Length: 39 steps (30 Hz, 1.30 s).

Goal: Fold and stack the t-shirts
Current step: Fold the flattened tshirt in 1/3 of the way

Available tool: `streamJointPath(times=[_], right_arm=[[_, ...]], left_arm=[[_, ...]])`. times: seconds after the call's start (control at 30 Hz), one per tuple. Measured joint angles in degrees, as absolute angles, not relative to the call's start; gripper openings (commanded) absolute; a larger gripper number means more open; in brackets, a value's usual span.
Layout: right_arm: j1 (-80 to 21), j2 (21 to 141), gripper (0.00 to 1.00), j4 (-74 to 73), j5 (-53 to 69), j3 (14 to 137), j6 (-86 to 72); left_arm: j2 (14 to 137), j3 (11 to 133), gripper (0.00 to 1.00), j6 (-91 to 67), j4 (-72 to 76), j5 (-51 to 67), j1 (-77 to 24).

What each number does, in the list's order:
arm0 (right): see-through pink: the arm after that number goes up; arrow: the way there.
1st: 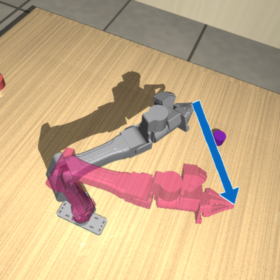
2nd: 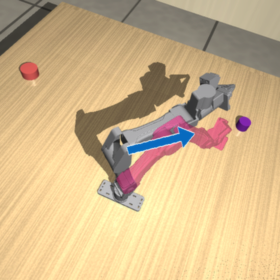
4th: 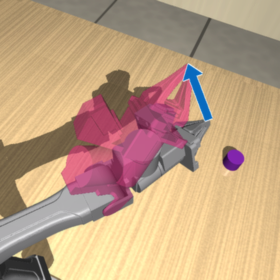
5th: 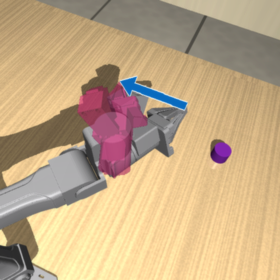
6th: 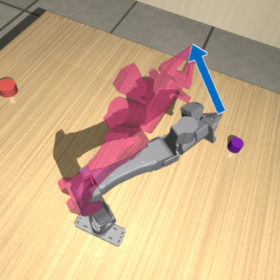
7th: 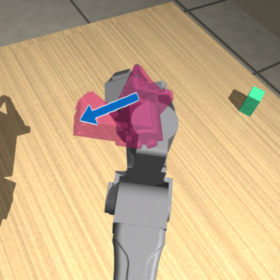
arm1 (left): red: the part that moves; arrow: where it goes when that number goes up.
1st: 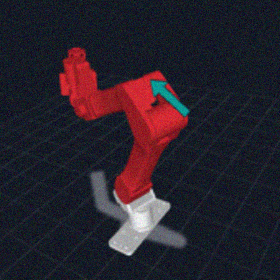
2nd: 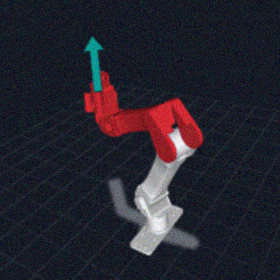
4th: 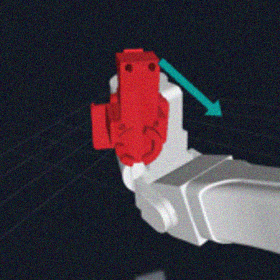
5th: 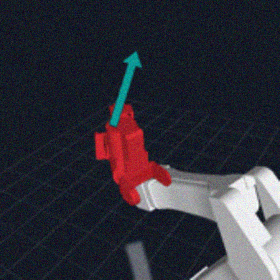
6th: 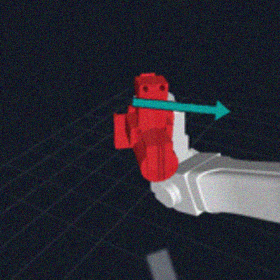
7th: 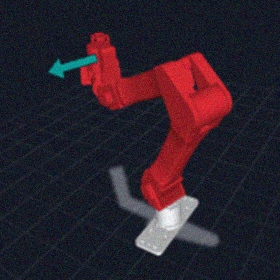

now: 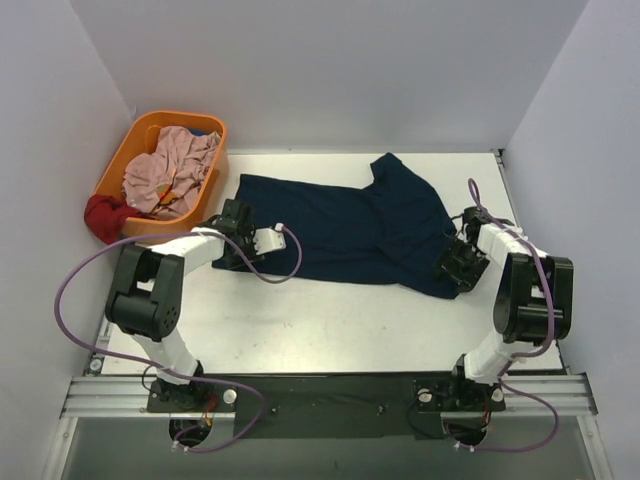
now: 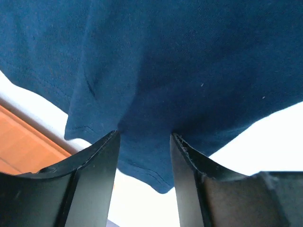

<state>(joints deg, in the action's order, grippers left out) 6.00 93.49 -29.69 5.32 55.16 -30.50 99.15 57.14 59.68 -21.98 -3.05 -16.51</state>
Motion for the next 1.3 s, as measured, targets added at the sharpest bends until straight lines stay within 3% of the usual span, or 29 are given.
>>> streamJointPath(times=[0.03,0.07,0.1,0.13,0.17,0.27,0.47,0.7,0.73,0.77,0.8,0.83,0.93,1.07,1.17,1.3], right_arm=[[6.42,94.78,0.45,-28.97,5.34,54.78,-30.63],[6.85,95.88,0.34,-28.53,5.43,54.43,-30.65],[7.49,96.20,0.29,-28.67,5.69,54.65,-30.83],[8.14,96.09,0.20,-28.53,5.85,54.48,-30.81],[8.99,96.09,0.15,-28.58,6.17,54.26,-30.98],[11.46,95.68,0.00,-28.67,7.51,53.49,-31.03],[14.33,94.02,0.00,-27.88,9.67,51.70,-29.71],[18.04,88.49,0.00,-30.46,9.61,46.57,-27.62],[18.83,87.48,0.02,-31.40,9.52,45.87,-27.29],[19.64,86.50,0.24,-32.32,9.45,45.30,-26.94],[20.40,85.49,0.36,-33.15,9.41,44.80,-26.70],[21.10,84.51,0.48,-34.02,9.39,44.45,-26.63],[22.81,82.24,0.52,-35.90,8.29,44.27,-25.69],[22.98,80.38,0.52,-38.96,7.03,47.09,-25.50],[17.56,77.89,0.52,-40.69,2.96,52.16,-26.13],[2.63,76.27,0.52,-39.83,1.85,58.50,-28.03]], left_arm=[[99.11,57.01,0.47,59.83,-20.56,-3.18,-16.58],[99.42,56.90,0.32,60.14,-19.42,-3.46,-16.51],[99.81,56.71,0.19,60.47,-18.13,-3.75,-16.40],[100.01,56.53,0.00,60.29,-17.30,-4.03,-16.34],[100.27,56.23,0.00,60.34,-16.49,-3.95,-16.29],[100.71,55.96,0.00,60.69,-16.60,-3.73,-16.29],[98.21,55.57,0.00,60.16,-23.70,-1.72,-16.38],[87.24,50.57,0.00,53.69,-43.53,2.22,-19.68],[85.86,50.26,0.00,52.40,-45.95,2.68,-20.14],[84.68,50.11,0.08,51.09,-48.23,3.18,-20.40],[83.77,50.09,0.20,49.95,-50.02,3.53,-20.56],[82.76,50.06,0.24,48.66,-51.99,3.90,-20.60],[81.52,50.06,0.39,46.57,-55.70,3.62,-20.56],[81.71,53.17,0.51,44.05,-60.64,2.96,-20.01],[83.02,61.14,0.51,42.44,-63.37,3.46,-17.47],[85.97,71.59,0.52,39.31,-63.05,4.82,-12.71]])
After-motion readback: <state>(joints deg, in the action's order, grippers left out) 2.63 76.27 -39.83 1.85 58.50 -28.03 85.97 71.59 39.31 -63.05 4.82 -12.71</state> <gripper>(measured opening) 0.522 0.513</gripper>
